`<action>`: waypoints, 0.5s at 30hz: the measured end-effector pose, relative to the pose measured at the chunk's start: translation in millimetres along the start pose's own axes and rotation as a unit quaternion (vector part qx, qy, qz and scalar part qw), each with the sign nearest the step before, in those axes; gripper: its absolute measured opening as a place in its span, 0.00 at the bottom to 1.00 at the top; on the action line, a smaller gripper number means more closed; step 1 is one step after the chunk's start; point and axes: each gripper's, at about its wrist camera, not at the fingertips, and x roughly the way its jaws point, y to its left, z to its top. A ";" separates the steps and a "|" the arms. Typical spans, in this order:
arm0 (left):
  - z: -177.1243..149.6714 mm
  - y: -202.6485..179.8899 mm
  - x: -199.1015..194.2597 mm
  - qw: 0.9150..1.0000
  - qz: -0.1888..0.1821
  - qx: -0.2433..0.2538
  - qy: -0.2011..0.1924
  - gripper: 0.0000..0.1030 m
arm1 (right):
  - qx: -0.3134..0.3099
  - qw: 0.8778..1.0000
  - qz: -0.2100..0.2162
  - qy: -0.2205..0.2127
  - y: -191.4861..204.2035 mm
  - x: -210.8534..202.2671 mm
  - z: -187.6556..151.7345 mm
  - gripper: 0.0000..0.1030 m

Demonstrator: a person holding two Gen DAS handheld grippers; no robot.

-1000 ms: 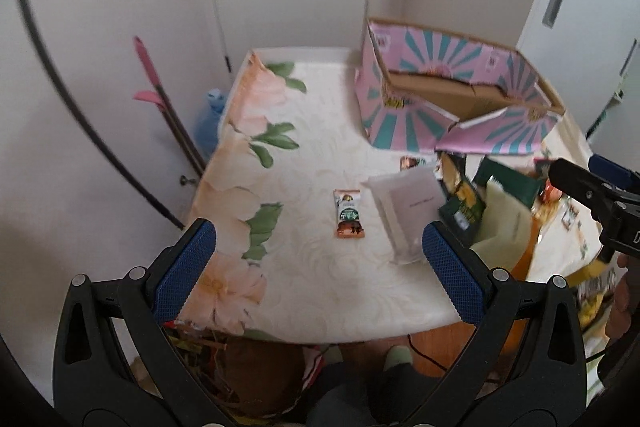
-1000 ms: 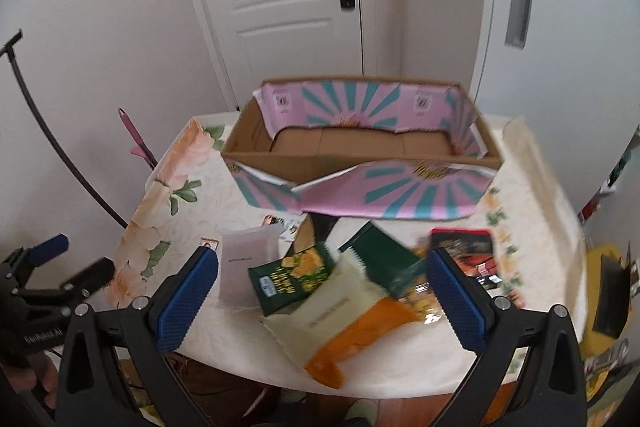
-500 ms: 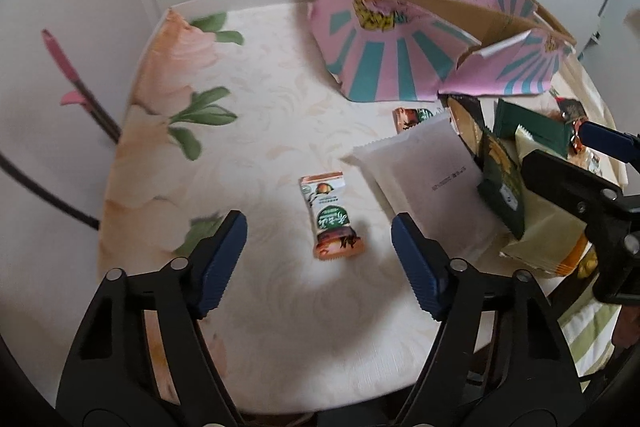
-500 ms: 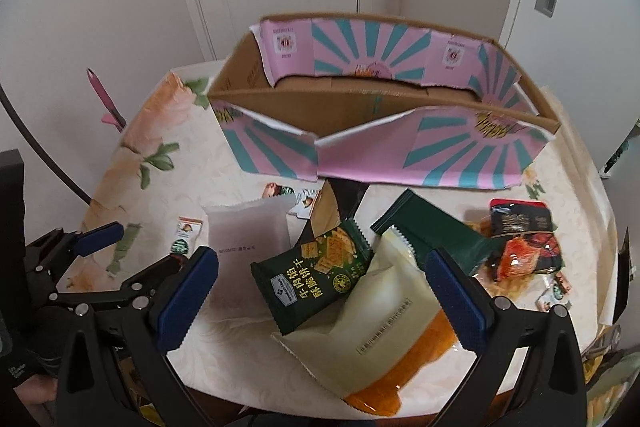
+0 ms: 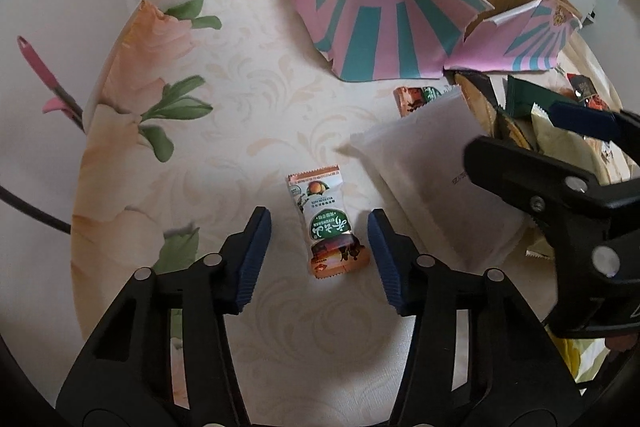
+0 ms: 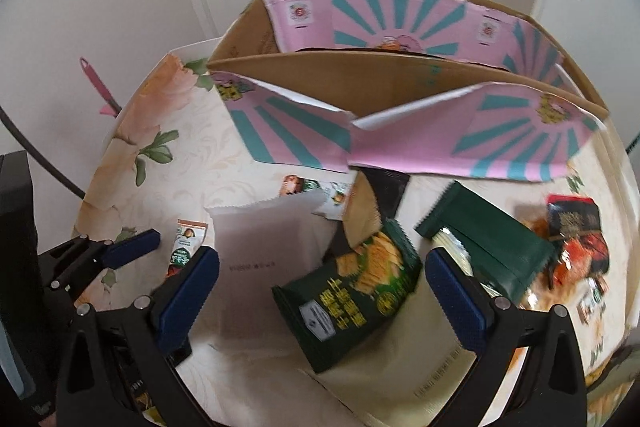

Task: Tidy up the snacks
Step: 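Reach the left gripper to the small snack bar and close on it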

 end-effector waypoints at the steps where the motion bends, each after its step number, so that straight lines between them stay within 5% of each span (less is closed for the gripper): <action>1: -0.8 -0.4 -0.2 1.000 -0.001 0.003 -0.002 0.39 | -0.004 1.000 0.003 0.001 1.8 2.6 1.5 0.98; 7: -0.6 3.3 -2.1 1.000 0.000 0.000 -0.008 0.20 | -0.028 1.000 0.010 0.009 9.5 14.0 6.8 0.95; 15: 0.5 20.0 -1.9 1.000 -0.002 -0.016 -0.008 0.20 | -0.070 0.997 0.010 0.019 24.1 23.5 7.6 0.87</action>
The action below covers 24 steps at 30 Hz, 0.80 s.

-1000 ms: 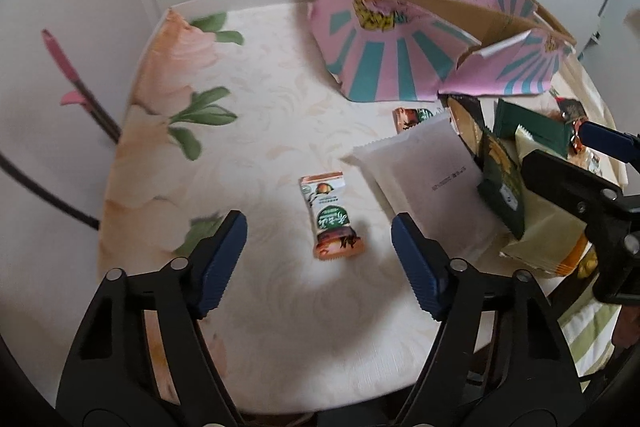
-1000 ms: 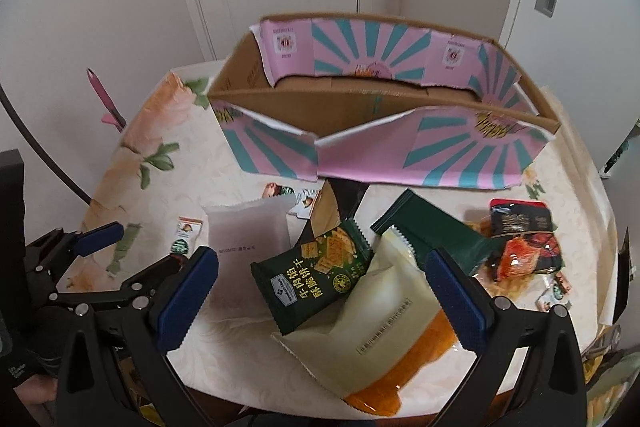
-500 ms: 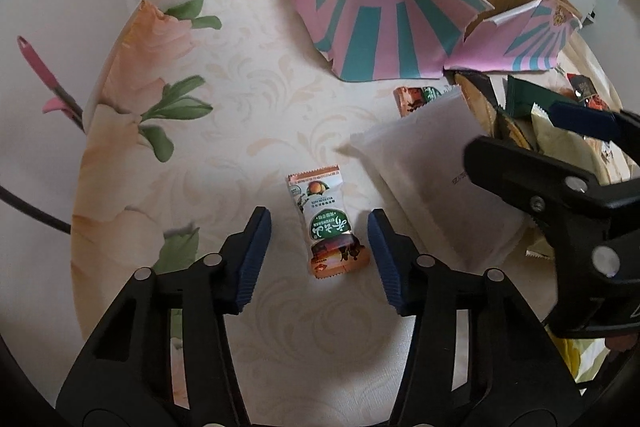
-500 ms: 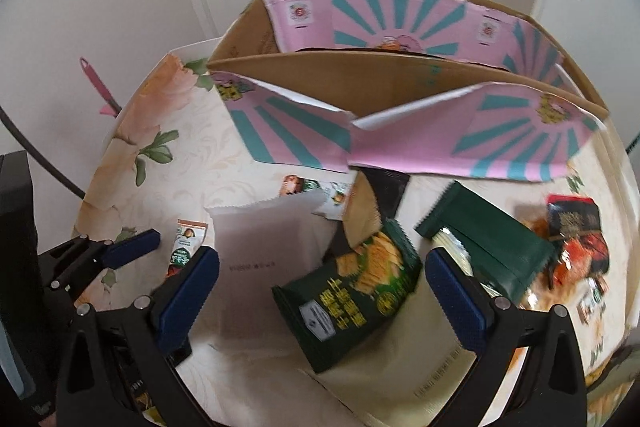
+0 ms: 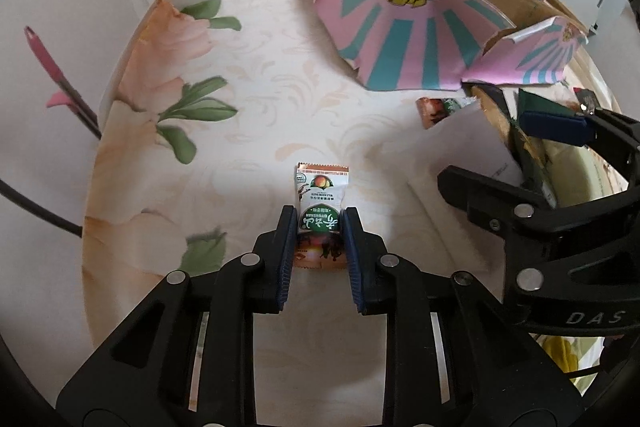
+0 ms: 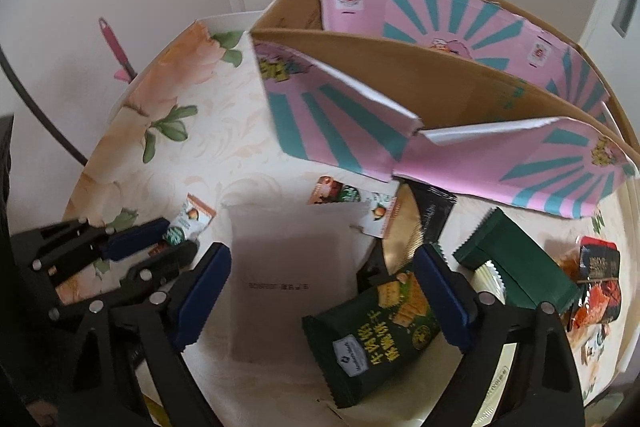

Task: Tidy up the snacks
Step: 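Reach the left gripper to the small snack bar and close on it, then carry the snack bar into the box with the left gripper while the right gripper grasps the white packet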

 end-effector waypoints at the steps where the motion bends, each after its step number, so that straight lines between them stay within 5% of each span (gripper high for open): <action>1: -0.5 1.0 -0.3 1.000 0.003 0.000 0.000 0.20 | -0.002 1.000 0.002 -0.001 1.4 0.1 0.2 0.86; 6: -3.5 5.4 -1.7 1.000 0.007 0.002 0.000 0.20 | -0.005 1.000 0.010 0.005 7.4 5.7 3.8 0.83; 16: -6.8 29.7 -8.1 1.000 0.020 -0.021 -0.006 0.20 | -0.045 0.999 -0.004 0.026 25.4 21.1 4.7 0.60; 24: -0.3 37.6 -28.0 0.999 0.023 -0.038 -0.026 0.20 | -0.039 0.999 0.011 0.013 30.5 13.3 15.2 0.56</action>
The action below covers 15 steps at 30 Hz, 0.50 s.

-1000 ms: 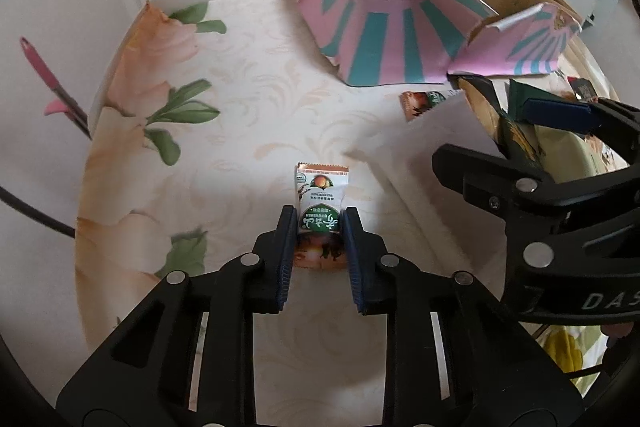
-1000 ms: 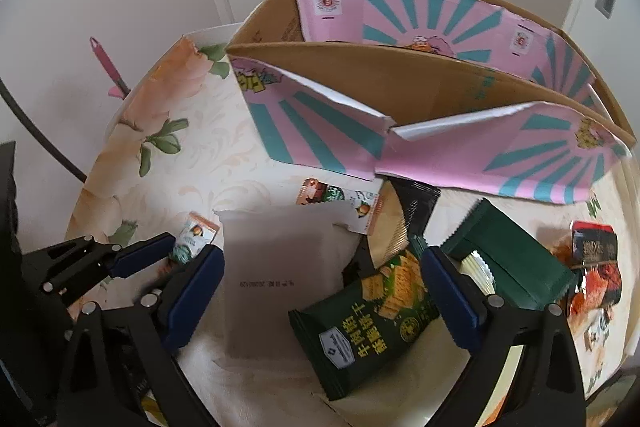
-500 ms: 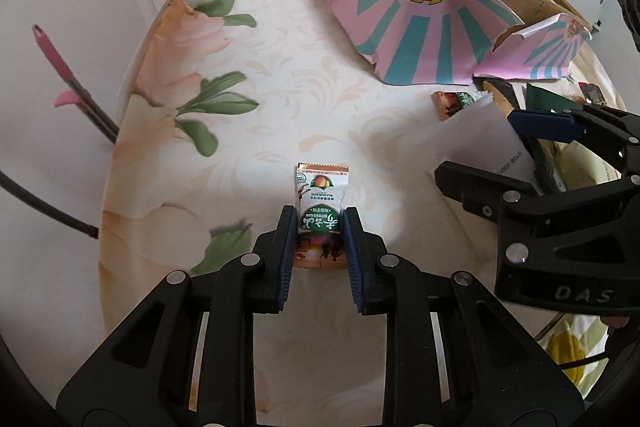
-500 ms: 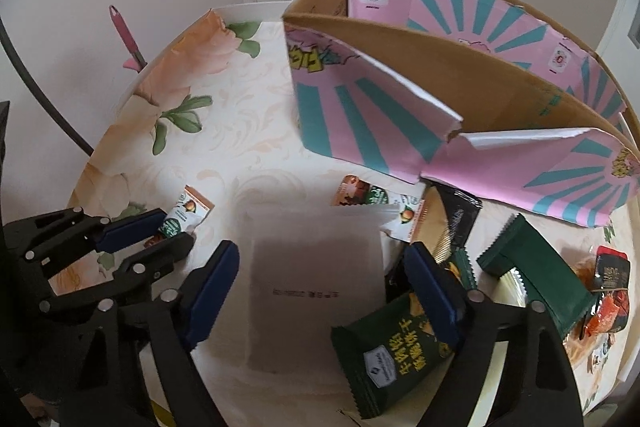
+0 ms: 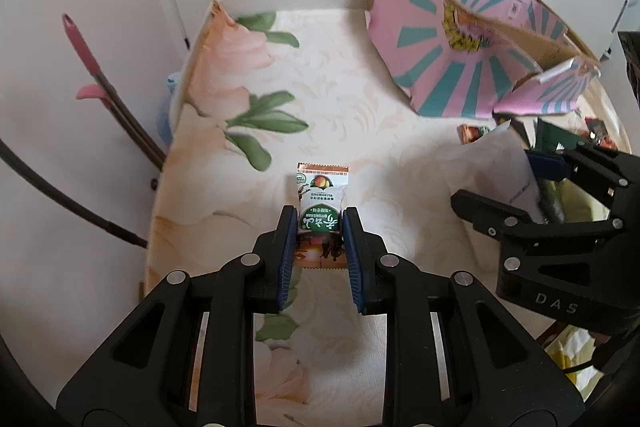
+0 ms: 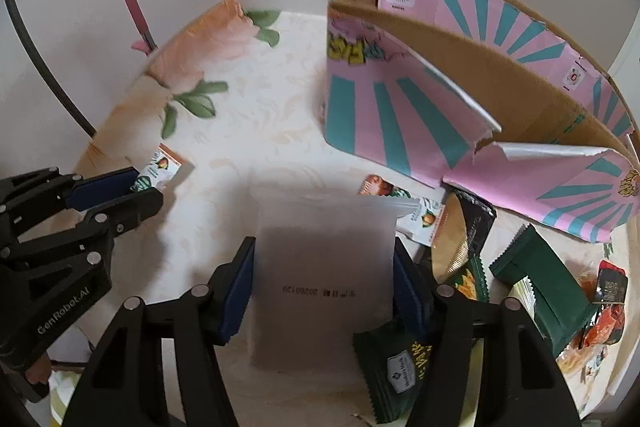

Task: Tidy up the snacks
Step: 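Carry the snack bar into the box with the left gripper while the right gripper grasps the white packet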

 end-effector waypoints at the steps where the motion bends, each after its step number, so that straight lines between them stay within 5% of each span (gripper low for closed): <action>1: 1.5 1.8 -5.2 1.000 0.000 -0.004 -0.004 0.20 | 0.001 1.000 0.003 -0.004 1.6 -1.8 2.1 0.56; 15: 46.8 7.3 -84.6 0.996 0.033 -0.011 -0.085 0.20 | 0.028 0.994 0.055 -0.093 7.7 -79.8 42.1 0.55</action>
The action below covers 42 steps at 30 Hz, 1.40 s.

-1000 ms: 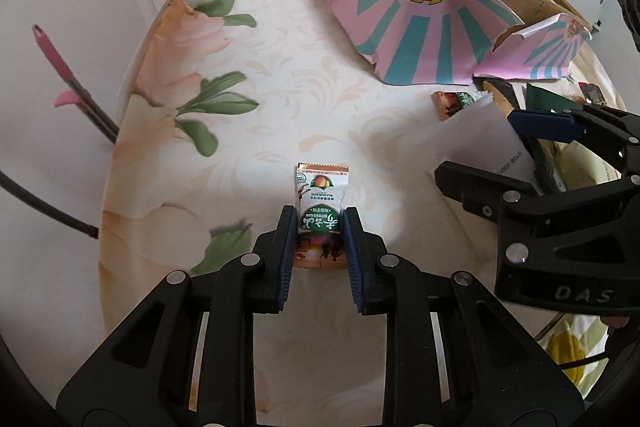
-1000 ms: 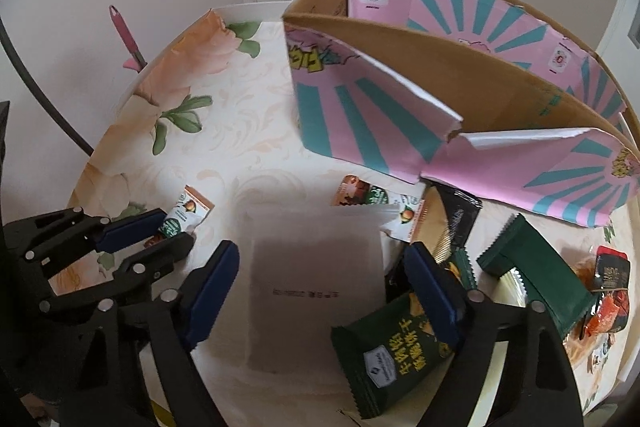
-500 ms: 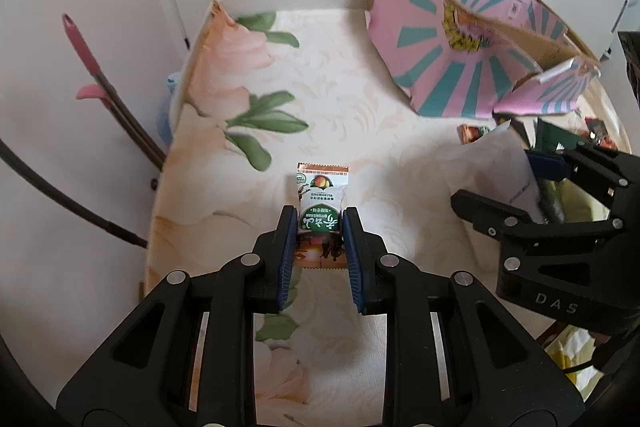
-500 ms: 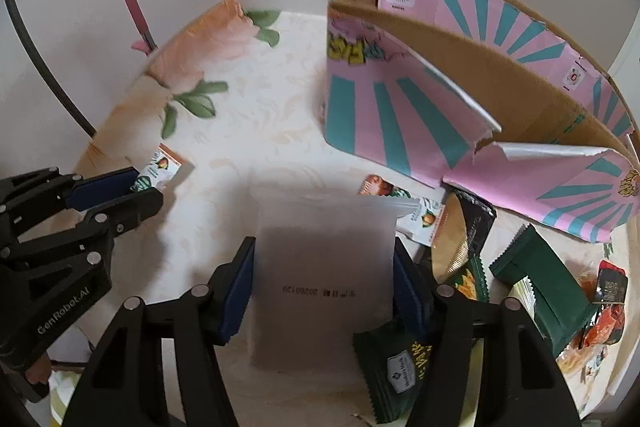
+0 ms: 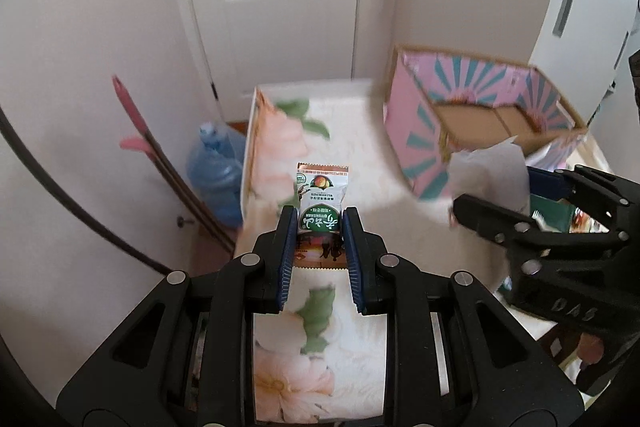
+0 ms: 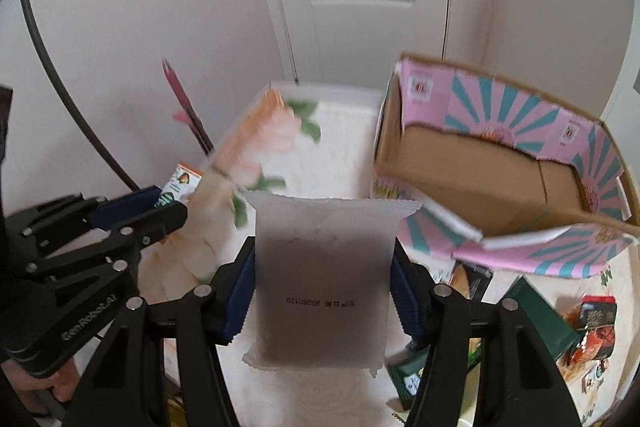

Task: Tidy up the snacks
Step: 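Carry the snack bar into the box with the left gripper while the right gripper grasps the white packet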

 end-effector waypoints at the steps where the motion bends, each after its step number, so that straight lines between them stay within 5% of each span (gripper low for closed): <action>1: 5.3 -1.4 -2.7 1.000 0.000 0.000 -0.004 0.20 | 0.005 1.000 0.002 -0.011 -3.8 -9.3 6.2 0.55; 10: 69.8 -50.4 -23.2 0.998 -0.010 -0.001 -0.054 0.20 | 0.025 0.998 -0.003 -0.064 -65.5 -67.5 56.9 0.55; 18: 117.6 -118.6 -0.2 0.998 -0.034 -0.015 -0.054 0.20 | 0.030 0.996 -0.014 -0.081 -147.6 -93.8 77.9 0.55; 28: 138.9 -163.9 82.6 0.998 -0.045 -0.029 0.015 0.20 | 0.060 0.998 -0.002 -0.023 -234.7 -55.5 87.6 0.55; 35: 138.7 -170.2 143.5 0.995 -0.063 -0.013 0.077 0.20 | 0.089 0.996 -0.009 0.005 -252.6 -25.0 80.7 0.55; 42: 143.0 -179.5 167.1 0.992 -0.069 0.026 0.098 0.22 | 0.121 0.992 -0.023 0.022 -259.9 -9.0 77.1 0.55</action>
